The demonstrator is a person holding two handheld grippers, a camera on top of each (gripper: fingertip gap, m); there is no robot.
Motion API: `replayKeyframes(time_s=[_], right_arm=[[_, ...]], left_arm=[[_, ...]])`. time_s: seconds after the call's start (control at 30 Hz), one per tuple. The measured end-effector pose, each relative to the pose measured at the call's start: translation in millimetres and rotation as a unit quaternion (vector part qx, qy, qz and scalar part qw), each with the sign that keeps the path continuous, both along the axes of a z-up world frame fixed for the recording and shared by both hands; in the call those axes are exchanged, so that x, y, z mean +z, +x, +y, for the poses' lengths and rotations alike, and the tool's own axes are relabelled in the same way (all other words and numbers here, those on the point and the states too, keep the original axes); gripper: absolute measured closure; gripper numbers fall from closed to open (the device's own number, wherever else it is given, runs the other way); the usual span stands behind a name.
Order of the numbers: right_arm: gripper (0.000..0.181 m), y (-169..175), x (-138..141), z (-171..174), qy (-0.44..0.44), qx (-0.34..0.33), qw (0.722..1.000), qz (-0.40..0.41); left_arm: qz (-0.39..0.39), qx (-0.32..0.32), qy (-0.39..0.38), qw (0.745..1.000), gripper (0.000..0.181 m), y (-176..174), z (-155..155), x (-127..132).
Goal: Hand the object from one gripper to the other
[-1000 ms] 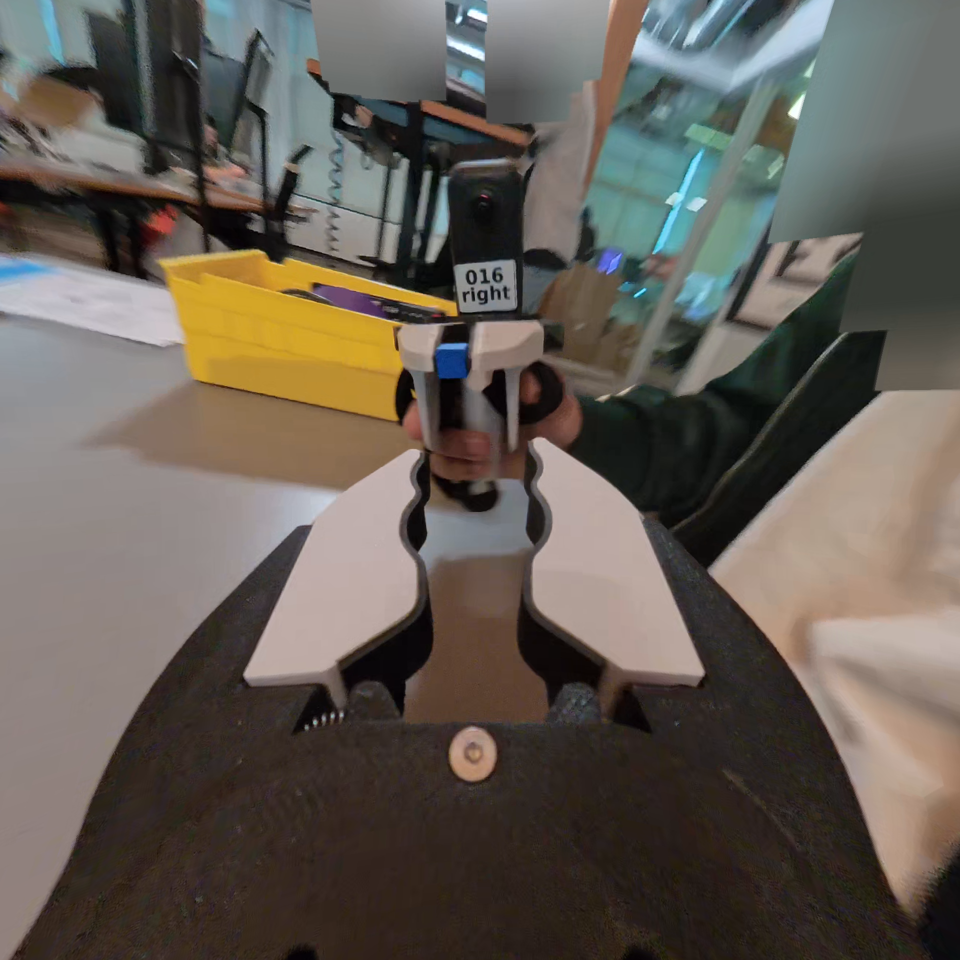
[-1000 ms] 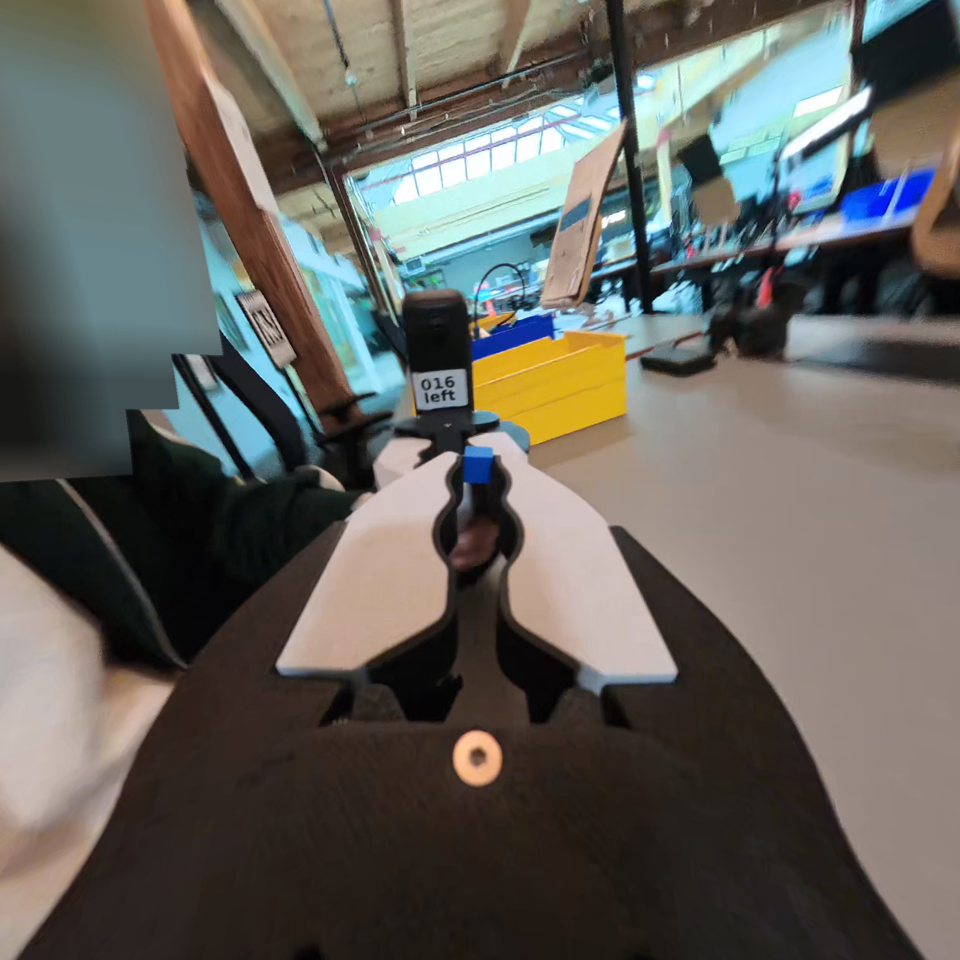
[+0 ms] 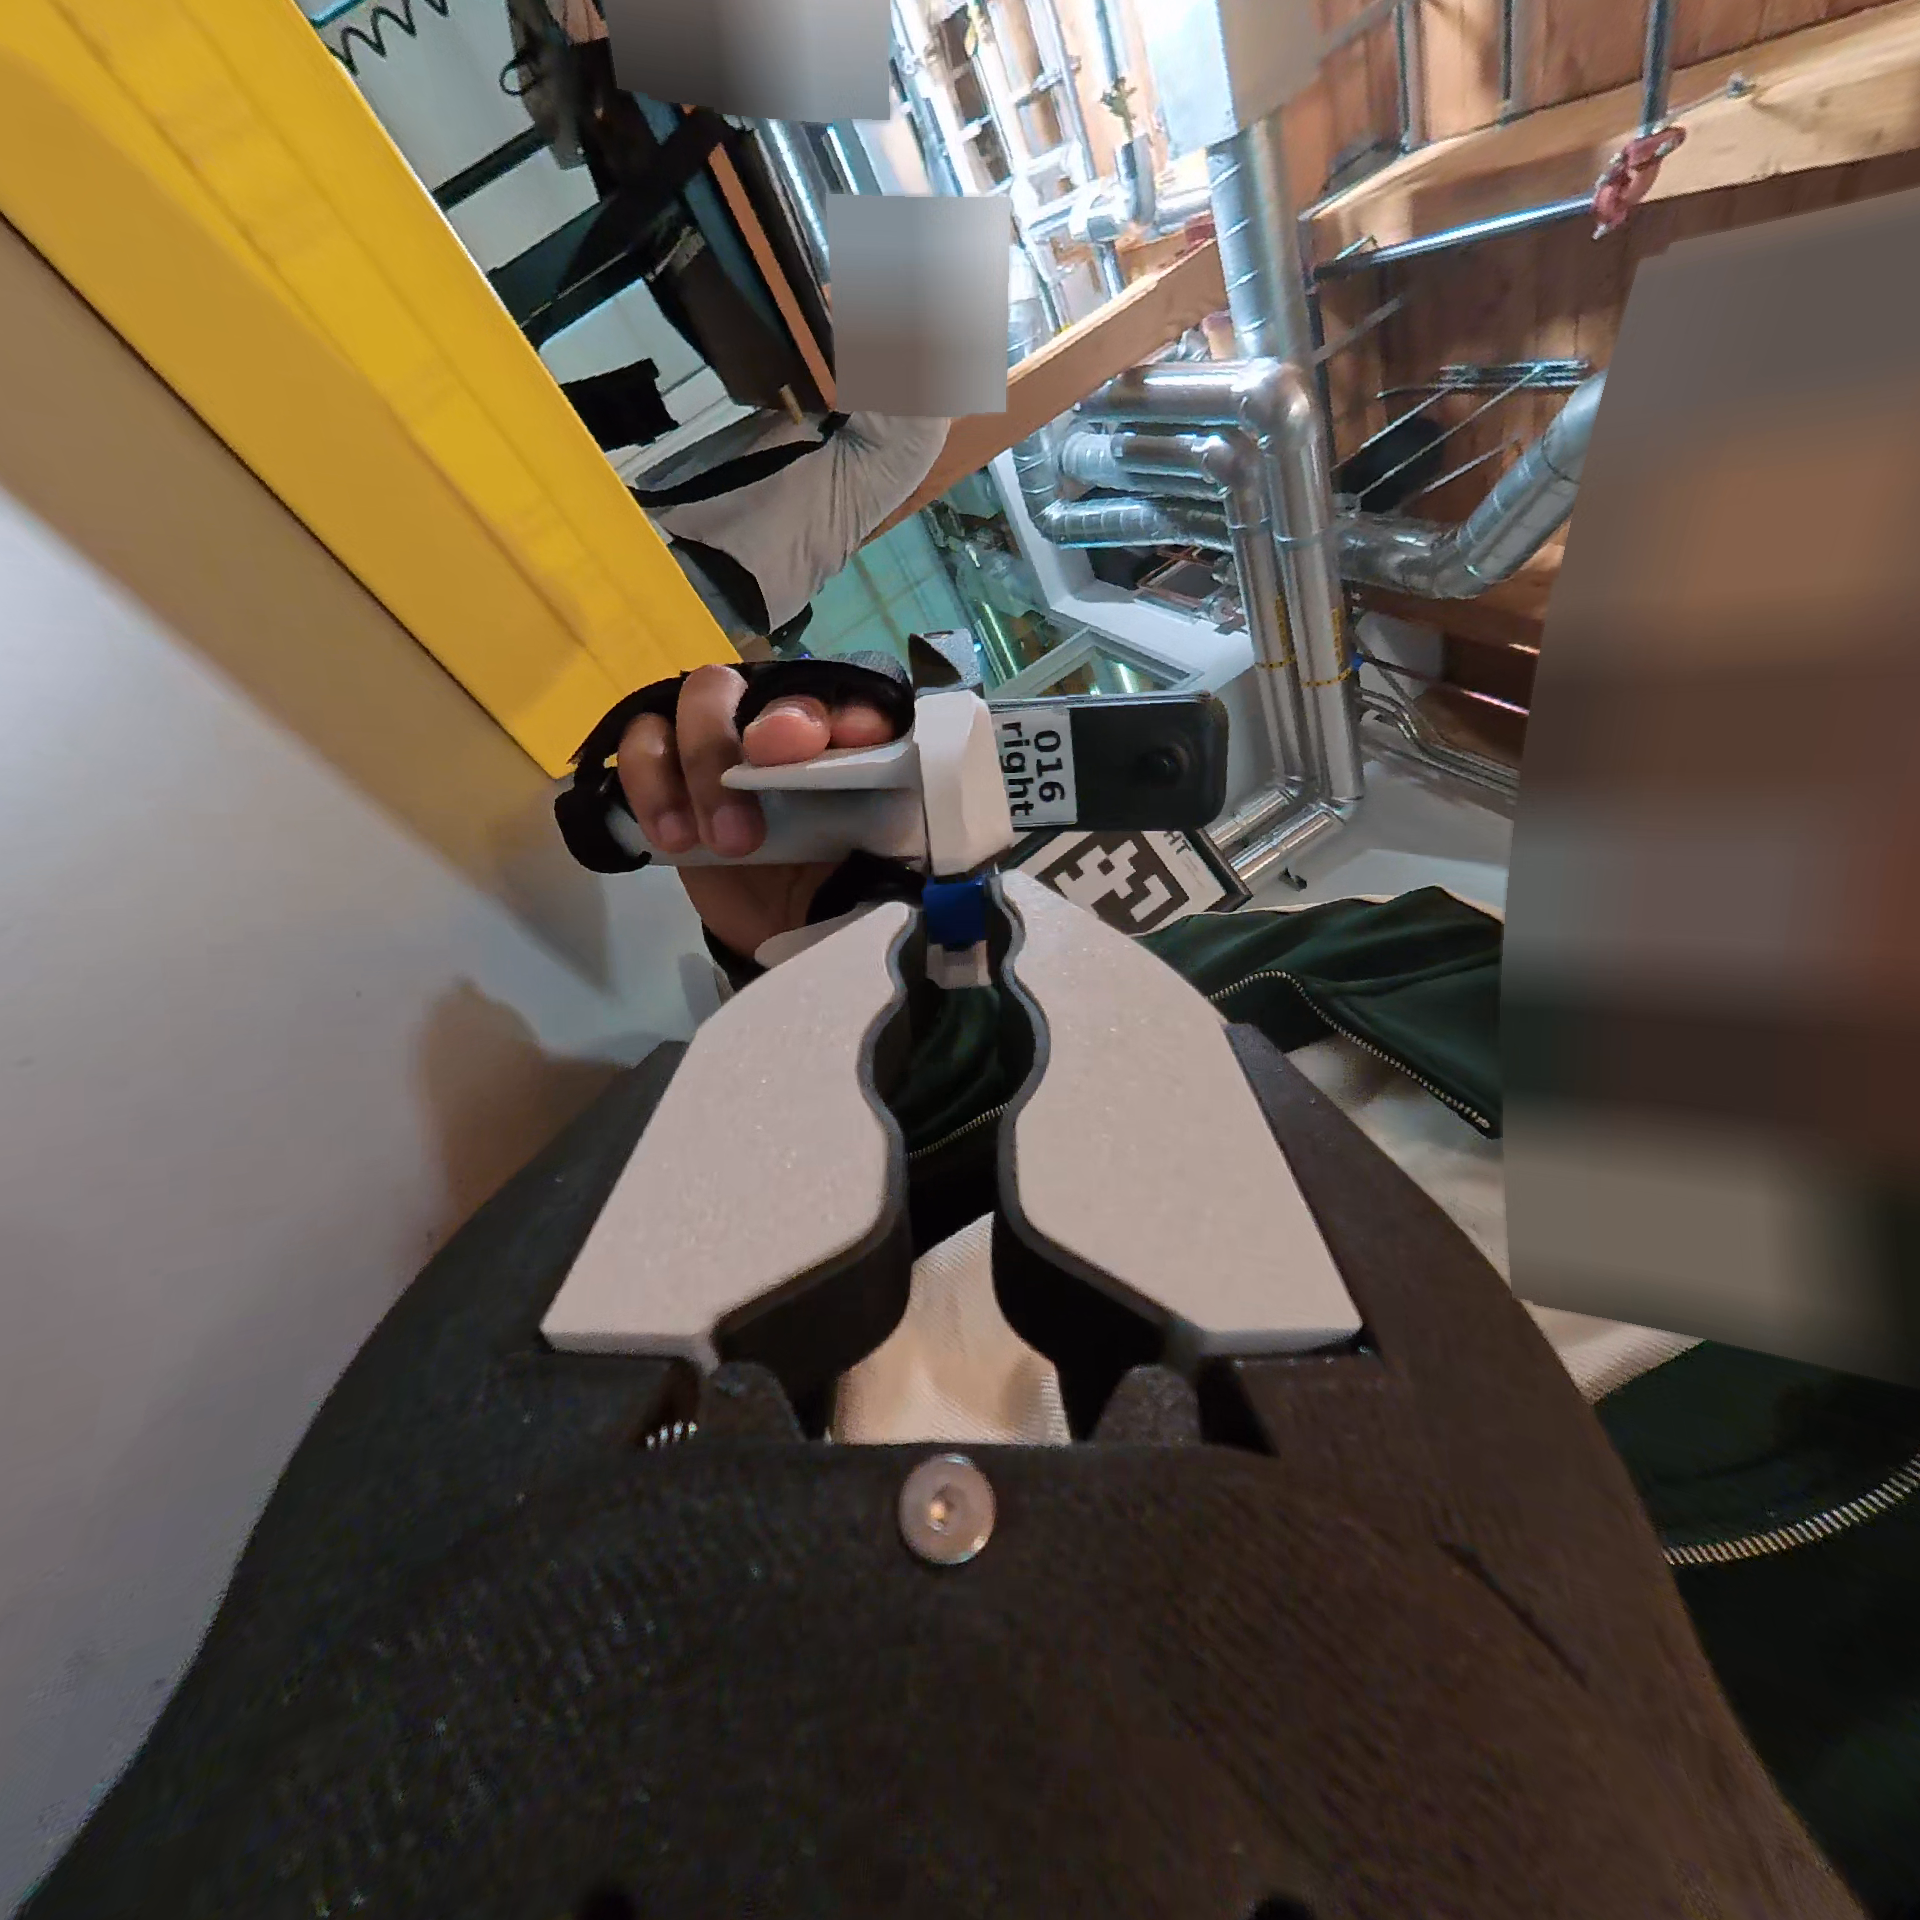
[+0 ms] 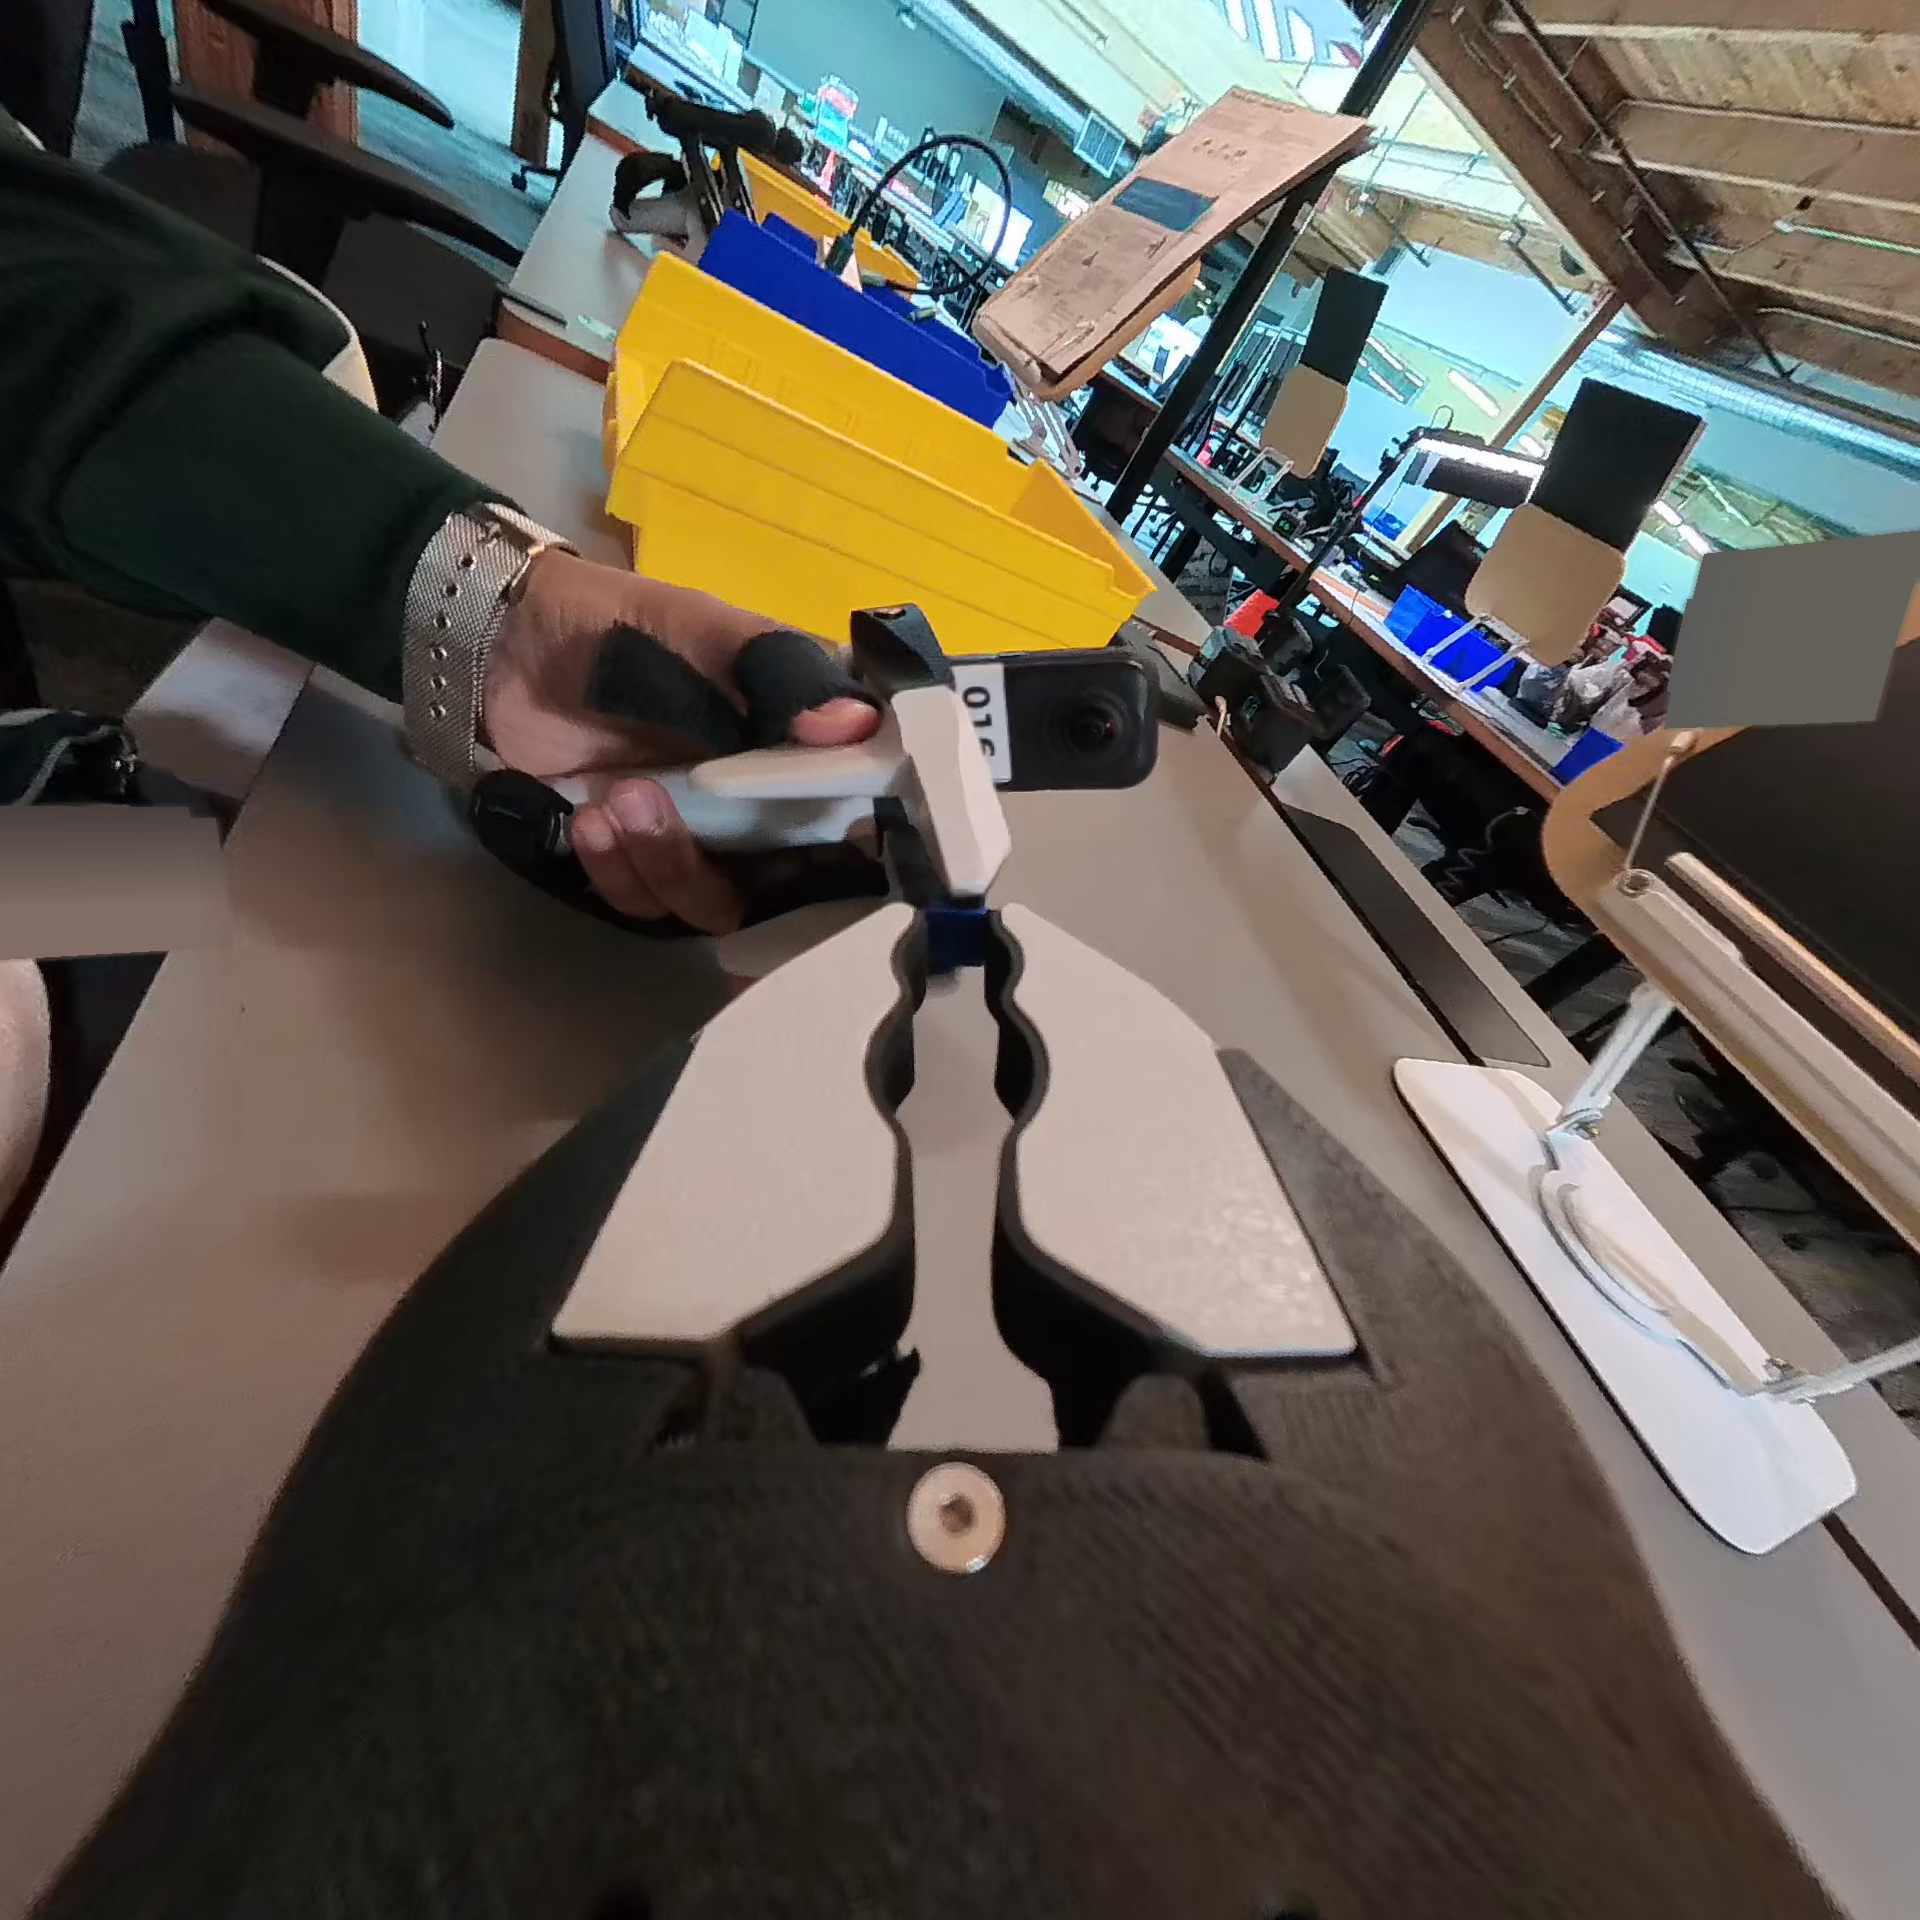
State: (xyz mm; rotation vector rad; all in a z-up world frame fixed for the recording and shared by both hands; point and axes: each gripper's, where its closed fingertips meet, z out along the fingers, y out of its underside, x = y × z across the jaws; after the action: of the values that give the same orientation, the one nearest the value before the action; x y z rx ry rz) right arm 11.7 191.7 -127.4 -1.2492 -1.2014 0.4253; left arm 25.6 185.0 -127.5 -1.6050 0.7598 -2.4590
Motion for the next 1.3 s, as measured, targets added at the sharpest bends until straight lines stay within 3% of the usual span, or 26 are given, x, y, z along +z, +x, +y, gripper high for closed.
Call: replayKeyframes(time_s=[0.4,0.57,0.7,0.9,1.0,1.1,1.17,1.23,1.3], right_arm=[[0.168,1.2,-0.3,3.6,-0.025,-0.002,0.999,0.023],[0.118,7.3,4.5,18.0,-0.061,-0.042,0.995,0.071],[0.108,13.8,16.6,21.4,-0.055,-0.057,0.991,0.109],[0.110,13.5,22.0,19.8,-0.114,-0.034,0.979,0.165],[0.128,17.2,22.8,18.6,-0.170,-0.021,0.966,0.192],[0.157,20.8,8.8,20.7,-0.279,-0.026,0.940,0.194],[0.156,23.4,-2.2,26.9,-0.327,-0.045,0.923,0.198],[0.155,24.5,-12.3,31.5,-0.355,-0.064,0.913,0.193],[0.155,22.7,-24.1,32.1,-0.382,-0.074,0.905,0.175]], left_arm=[[-0.002,0.021,0.046,0.999,0.169,-0.7,1.1,4.7],[-0.018,0.081,0.107,0.991,0.170,-3.3,10.4,10.6],[-0.018,0.152,0.234,0.960,0.170,-4.8,15.8,13.7],[0.001,0.233,0.394,0.889,0.170,-7.1,21.6,16.7],[0.039,0.254,0.460,0.850,0.170,-5.4,23.6,12.1],[0.145,0.295,0.554,0.765,0.170,-7.8,37.5,0.1],[0.222,0.299,0.631,0.680,0.169,-10.5,46.8,-13.4],[0.272,0.285,0.686,0.612,0.169,-10.5,50.7,-26.6],[0.293,0.268,0.710,0.581,0.169,-7.2,49.2,-35.6]])
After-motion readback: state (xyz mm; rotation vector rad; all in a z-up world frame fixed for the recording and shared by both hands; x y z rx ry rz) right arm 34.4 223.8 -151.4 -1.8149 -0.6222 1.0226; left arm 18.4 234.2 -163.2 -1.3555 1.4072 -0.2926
